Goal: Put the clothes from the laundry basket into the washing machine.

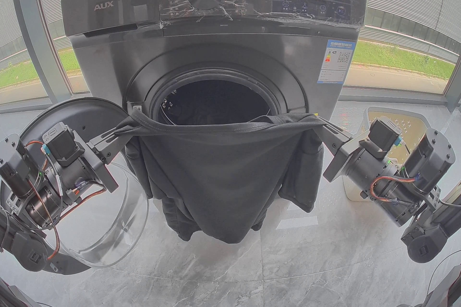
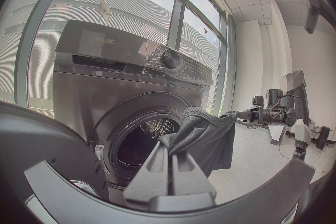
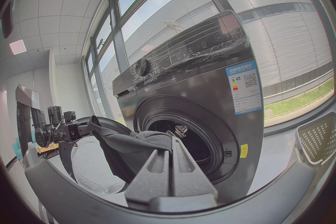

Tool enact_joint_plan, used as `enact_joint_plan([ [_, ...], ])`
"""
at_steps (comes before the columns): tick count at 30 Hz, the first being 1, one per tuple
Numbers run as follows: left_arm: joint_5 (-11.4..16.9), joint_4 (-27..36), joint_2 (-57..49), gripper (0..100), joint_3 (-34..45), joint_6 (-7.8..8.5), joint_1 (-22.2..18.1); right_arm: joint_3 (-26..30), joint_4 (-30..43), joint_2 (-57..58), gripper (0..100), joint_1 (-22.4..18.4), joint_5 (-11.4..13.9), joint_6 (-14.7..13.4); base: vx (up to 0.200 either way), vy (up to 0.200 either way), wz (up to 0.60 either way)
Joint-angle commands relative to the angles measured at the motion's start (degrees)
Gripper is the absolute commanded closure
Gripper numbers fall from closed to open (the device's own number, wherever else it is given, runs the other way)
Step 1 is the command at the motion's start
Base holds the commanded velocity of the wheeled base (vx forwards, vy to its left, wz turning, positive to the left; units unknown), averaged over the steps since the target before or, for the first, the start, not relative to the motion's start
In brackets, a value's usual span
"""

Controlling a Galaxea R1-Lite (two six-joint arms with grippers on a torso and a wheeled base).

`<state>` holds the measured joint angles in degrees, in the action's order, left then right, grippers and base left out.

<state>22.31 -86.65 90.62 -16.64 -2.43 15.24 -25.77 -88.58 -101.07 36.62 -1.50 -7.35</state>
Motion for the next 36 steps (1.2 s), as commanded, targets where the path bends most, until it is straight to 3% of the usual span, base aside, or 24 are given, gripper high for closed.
enact_joint_plan([
  [1, 0.0, 0.0, 0.0, 100, -0.1, -0.04, -0.3, -0.1, 0.0, -0.1, 100, 0.0, 0.0, 0.0, 0.0, 0.0, 0.0],
  [25, 0.0, 0.0, -0.2, 100, 0.0, 0.05, -0.3, 0.0, 0.1, 0.0, 100, -0.8, 0.0, -0.1, 0.0, 0.0, 0.0],
  [36, 0.4, 0.0, -0.2, 100, 0.0, 0.14, -2.1, -0.2, 0.2, 0.0, 100, -2.0, 0.0, -0.1, 0.0, 0.0, 0.0],
])
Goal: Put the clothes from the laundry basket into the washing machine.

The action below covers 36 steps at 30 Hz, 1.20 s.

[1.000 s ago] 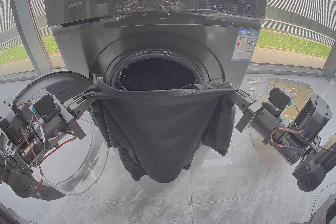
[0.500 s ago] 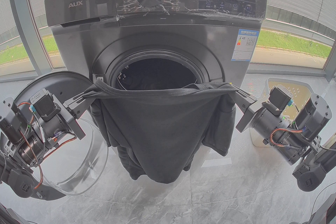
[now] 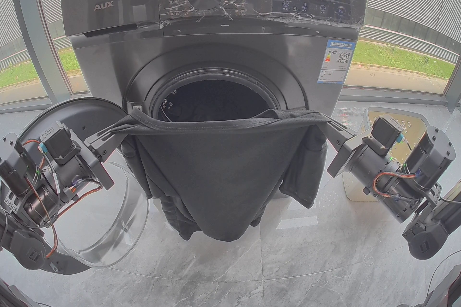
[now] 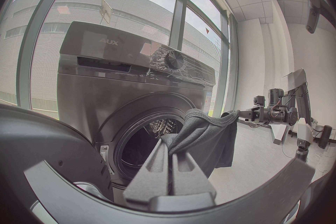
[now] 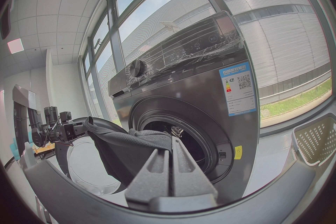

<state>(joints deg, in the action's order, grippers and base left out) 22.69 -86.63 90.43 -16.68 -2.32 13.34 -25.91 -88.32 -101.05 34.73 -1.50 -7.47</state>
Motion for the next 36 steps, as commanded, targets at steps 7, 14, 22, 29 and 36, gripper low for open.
enact_joint_plan([
  [7, 0.1, 0.0, 0.0, 100, 0.2, 0.03, -0.2, 0.1, -0.1, 0.0, 100, 0.1, 0.0, 0.0, 0.0, 0.0, 0.0],
  [14, -0.5, 0.0, 0.3, 100, -1.8, -0.23, 4.9, 2.3, -0.3, -0.7, 0, 1.0, 0.3, -0.2, 0.0, 0.0, 0.0],
  [22, -5.5, 0.1, 2.1, 100, -4.9, -1.29, 12.6, 11.6, -0.4, -7.2, 0, 7.3, 5.3, 0.3, 0.0, 0.0, 0.0],
  [29, -6.4, 0.1, 4.5, 100, -5.8, -0.94, 15.8, 5.4, -0.3, -13.5, 0, 10.3, 5.2, 0.6, 0.0, 0.0, 0.0],
  [36, -13.0, 0.6, 7.3, 100, -11.6, -0.67, 20.2, -5.4, 0.2, -20.8, 0, 9.7, 7.3, 0.9, 0.0, 0.0, 0.0],
])
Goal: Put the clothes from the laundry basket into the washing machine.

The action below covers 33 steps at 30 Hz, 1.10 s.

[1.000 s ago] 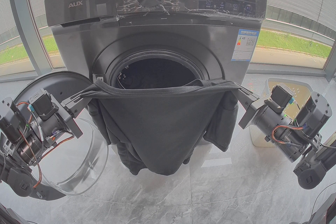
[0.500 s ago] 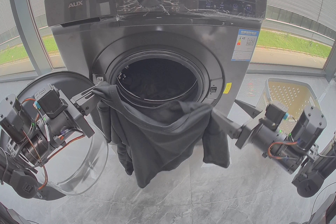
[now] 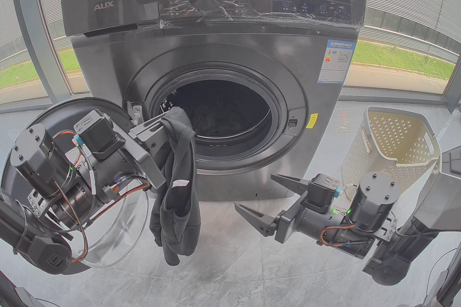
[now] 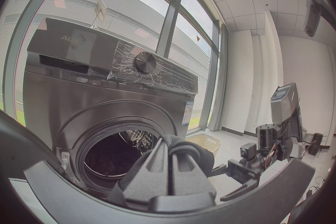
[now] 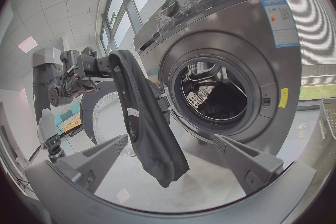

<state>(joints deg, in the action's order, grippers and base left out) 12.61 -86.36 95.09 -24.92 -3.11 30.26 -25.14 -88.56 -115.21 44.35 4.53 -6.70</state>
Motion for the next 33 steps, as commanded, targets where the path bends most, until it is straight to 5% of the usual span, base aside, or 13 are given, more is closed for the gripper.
enact_joint_plan([
  [1, -2.9, 0.3, 2.6, 100, -3.4, 0.12, 3.3, -6.2, 0.4, -6.6, 0, 0.0, 1.3, 0.1, 0.0, 0.0, 0.0],
  [13, -4.4, 0.4, 3.4, 100, -4.1, 0.21, 4.1, -15.4, 0.0, -16.6, 0, -0.1, 2.0, 0.3, 0.0, 0.0, 0.0],
  [33, -4.6, 0.4, 3.6, 100, -5.1, 0.12, 5.7, -21.2, 0.1, -21.8, 0, -0.2, -0.3, 1.2, 0.0, 0.0, 0.0],
])
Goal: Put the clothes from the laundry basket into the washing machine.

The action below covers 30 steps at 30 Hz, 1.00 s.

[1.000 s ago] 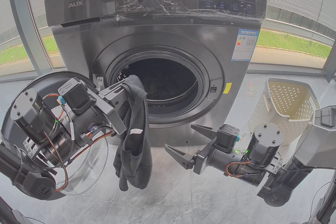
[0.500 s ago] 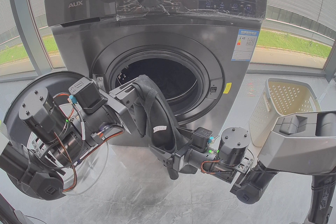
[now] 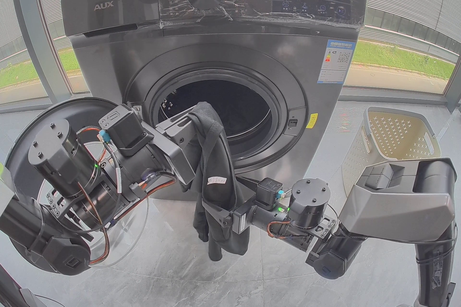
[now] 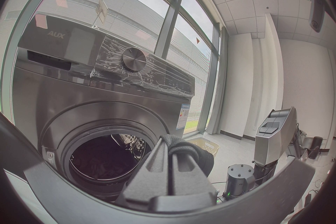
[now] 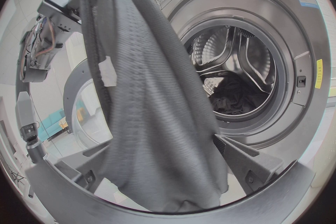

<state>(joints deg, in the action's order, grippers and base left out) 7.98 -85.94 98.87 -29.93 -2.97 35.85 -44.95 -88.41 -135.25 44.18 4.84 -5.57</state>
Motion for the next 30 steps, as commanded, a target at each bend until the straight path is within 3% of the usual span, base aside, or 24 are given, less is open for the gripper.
enact_joint_plan([
  [1, 0.0, 0.0, -0.2, 100, 0.0, -0.01, 0.1, -1.6, 0.0, -1.9, 0, -0.1, -0.8, -0.1, 0.0, 0.0, 0.0],
  [3, 0.0, -0.1, -0.3, 100, 0.2, -0.1, 0.0, -2.9, -0.2, -2.7, 0, 0.3, -1.1, -0.1, 0.0, 0.0, 0.0],
  [4, 0.1, -0.1, -0.3, 100, 0.2, -0.1, 0.0, -3.0, -0.2, -2.7, 100, 0.4, -1.1, -0.1, 0.0, 0.0, 0.0],
  [15, 0.1, -0.4, 3.7, 100, -0.1, -0.19, -1.8, -0.4, -0.3, 0.8, 100, 3.4, -1.1, -0.5, 0.0, 0.0, 0.0],
  [23, 0.4, -0.6, 12.8, 100, -0.4, 0.16, -8.1, 9.0, -0.3, 10.3, 100, 8.9, -3.6, -1.5, 0.0, 0.0, 0.0],
  [30, 0.3, -0.6, 17.2, 100, -0.3, 0.95, -10.9, 9.9, -0.2, 11.9, 100, 6.0, -3.5, -1.6, 0.0, 0.0, 0.0],
])
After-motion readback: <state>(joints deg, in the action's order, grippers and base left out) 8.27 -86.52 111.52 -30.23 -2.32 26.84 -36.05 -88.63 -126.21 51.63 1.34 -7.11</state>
